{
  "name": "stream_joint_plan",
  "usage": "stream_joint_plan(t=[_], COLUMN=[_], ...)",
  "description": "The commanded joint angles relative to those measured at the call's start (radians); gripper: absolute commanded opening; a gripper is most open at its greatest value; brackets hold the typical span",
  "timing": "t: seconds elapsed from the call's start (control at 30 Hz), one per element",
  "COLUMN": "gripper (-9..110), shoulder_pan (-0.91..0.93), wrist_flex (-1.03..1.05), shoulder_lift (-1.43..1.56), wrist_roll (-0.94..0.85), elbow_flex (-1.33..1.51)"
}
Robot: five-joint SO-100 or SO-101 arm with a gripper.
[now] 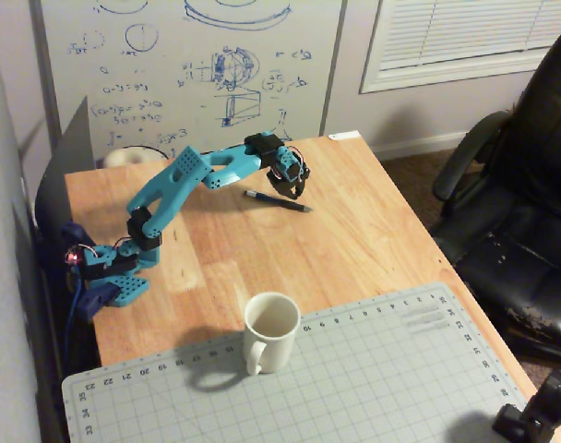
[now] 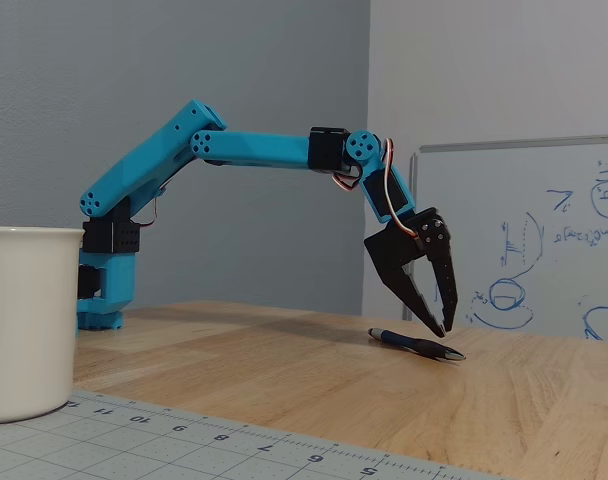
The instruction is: Touch the pen.
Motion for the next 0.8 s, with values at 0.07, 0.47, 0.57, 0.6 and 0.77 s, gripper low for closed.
stream_joint_plan(t=[0.07, 0.47, 0.57, 0.6, 0.77], gripper=[1, 1, 1, 1, 1], shoulder_pan=[0.005, 0.02, 0.023, 0.023, 0.025], wrist_flex=[-0.009, -0.009, -0.008, -0.008, -0.008], shoulder_lift=[0.046, 0.035, 0.035, 0.035, 0.029], wrist_roll=[-0.011, -0.012, -0.012, -0.012, -0.012], elbow_flex=[-0.081, -0.077, -0.077, -0.077, -0.074])
